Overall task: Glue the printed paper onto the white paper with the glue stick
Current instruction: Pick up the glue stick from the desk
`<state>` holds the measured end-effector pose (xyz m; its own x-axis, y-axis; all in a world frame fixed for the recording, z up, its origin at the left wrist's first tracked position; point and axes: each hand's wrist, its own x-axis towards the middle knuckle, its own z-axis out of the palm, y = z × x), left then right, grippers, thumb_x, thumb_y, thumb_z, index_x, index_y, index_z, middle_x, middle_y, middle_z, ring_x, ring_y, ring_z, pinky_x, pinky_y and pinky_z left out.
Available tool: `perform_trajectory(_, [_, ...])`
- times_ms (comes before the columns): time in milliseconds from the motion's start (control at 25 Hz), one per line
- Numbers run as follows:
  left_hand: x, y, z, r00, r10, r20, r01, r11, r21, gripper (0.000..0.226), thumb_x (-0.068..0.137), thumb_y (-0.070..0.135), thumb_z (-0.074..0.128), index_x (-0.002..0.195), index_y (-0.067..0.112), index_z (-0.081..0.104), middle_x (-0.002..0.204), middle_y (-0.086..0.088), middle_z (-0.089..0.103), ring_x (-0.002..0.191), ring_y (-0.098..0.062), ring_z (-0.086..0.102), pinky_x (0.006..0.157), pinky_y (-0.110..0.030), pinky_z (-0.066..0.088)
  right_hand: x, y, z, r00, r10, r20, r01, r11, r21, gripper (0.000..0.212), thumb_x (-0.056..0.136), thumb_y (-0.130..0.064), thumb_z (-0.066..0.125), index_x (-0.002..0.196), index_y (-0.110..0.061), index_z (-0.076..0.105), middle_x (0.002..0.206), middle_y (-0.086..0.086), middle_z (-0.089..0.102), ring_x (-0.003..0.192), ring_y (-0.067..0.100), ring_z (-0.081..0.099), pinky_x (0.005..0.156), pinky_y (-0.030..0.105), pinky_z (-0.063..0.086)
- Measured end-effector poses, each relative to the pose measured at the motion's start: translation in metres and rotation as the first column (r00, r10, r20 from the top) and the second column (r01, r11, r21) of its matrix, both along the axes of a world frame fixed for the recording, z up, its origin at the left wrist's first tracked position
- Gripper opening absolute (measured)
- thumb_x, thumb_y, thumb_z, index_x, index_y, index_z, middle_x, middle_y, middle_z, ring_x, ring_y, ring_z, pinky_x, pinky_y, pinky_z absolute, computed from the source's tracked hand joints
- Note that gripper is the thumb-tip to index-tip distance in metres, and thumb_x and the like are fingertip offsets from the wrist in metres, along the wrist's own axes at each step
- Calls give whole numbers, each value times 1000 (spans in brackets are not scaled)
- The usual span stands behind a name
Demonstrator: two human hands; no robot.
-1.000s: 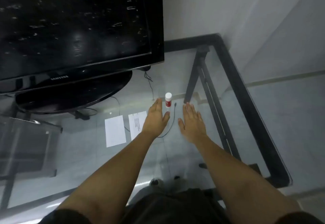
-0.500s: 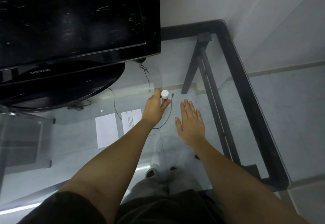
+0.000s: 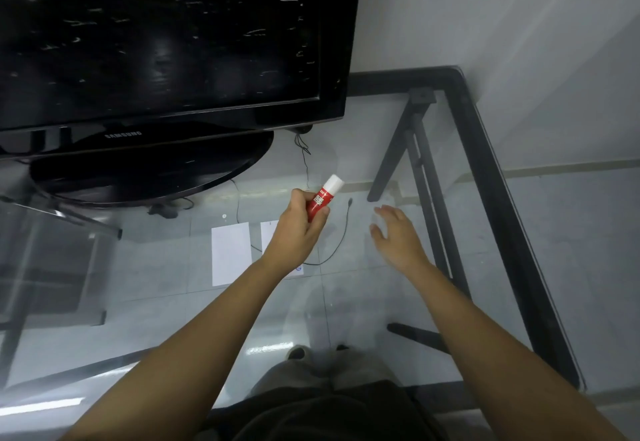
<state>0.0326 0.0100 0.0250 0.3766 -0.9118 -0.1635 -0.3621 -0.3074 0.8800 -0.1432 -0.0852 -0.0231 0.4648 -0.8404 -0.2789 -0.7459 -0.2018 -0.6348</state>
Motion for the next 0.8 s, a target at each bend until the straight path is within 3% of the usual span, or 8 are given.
perform_trajectory(120, [4,4,9,999,-14,40,15,1000,-25,15,94,29,51,98,24,38,73,7,47,54,-6,42,45,-9,37,22,-5,44,927,-209,313,177,976,128,30,93,-36,48,116,-20,59,114,-2,62,106,15,57,84,18,42])
perform_trajectory(240, [4,2,16,996,-40,81,44,998,-49,17,93,28,53,99,23,37,77,11,46,58,-7,44,48,-6,37,45,-3,81,881,-177,438,101,976,191,33,87,-48,51,112,-27,61,105,-9,64,97,8,60,81,19,45])
perform_trajectory(440, [4,0,19,986,-94,137,101,994,-48,19,93,29,52,100,22,35,85,10,46,64,-8,47,53,-8,40,55,-8,93,895,-99,435,21,984,180,24,85,-32,62,106,-20,66,94,-9,66,89,6,61,81,22,49])
perform_trajectory(560, [12,8,12,991,-85,108,87,996,-17,18,94,28,51,101,22,35,85,12,45,64,-7,47,52,-9,39,54,-20,85,848,-230,477,142,967,212,24,85,-32,62,107,-23,65,94,-17,63,88,1,59,78,20,48])
perform_trajectory(640, [20,16,5,995,-41,95,38,999,34,18,94,30,50,102,22,36,87,6,48,66,-7,48,53,-12,37,52,-31,71,849,-269,456,234,963,131,29,85,-31,63,113,-23,63,101,-13,62,89,1,58,76,13,45])
perform_trajectory(720, [25,21,-1,997,37,64,-39,999,26,16,94,29,50,101,22,38,81,5,48,62,-6,47,53,-11,40,53,-35,52,906,-190,379,186,981,46,41,82,-22,67,121,-17,56,105,-3,59,88,5,56,72,7,43])
perform_trajectory(800, [27,21,-2,996,85,30,-85,996,-2,13,94,24,49,101,23,38,78,7,47,59,-1,46,52,-7,39,57,-33,31,954,-117,277,111,993,35,56,79,-13,71,129,-14,47,100,0,58,87,10,57,76,12,46])
